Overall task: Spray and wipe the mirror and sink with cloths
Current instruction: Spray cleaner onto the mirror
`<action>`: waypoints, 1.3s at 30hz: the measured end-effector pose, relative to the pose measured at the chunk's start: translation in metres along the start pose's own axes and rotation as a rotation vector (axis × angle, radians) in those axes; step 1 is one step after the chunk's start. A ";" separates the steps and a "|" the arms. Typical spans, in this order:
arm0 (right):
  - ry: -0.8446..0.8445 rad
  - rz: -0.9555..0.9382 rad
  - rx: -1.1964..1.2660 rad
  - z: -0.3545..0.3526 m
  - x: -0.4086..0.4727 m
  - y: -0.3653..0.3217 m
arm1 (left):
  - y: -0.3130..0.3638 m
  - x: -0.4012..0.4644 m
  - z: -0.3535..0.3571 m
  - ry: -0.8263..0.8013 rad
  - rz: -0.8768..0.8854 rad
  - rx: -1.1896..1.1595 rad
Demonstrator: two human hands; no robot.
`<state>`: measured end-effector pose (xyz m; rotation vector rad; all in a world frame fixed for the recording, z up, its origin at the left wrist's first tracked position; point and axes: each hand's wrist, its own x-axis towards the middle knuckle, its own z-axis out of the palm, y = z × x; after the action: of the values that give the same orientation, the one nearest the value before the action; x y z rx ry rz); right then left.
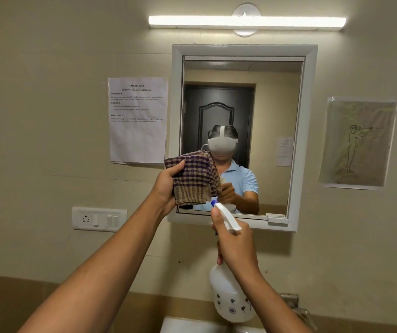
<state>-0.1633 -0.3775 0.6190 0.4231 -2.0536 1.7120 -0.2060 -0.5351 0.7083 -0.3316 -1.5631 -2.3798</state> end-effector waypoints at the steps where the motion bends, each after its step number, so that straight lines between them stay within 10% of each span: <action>1: -0.006 0.003 -0.002 0.001 -0.001 0.001 | 0.000 0.000 0.000 0.003 -0.001 0.002; 39: 0.371 -0.221 0.088 -0.036 0.142 -0.156 | 0.031 -0.001 -0.051 0.243 0.090 -0.070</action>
<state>-0.2037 -0.3666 0.8289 0.3179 -1.6117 1.6120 -0.1960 -0.5937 0.7146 -0.1180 -1.3311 -2.3095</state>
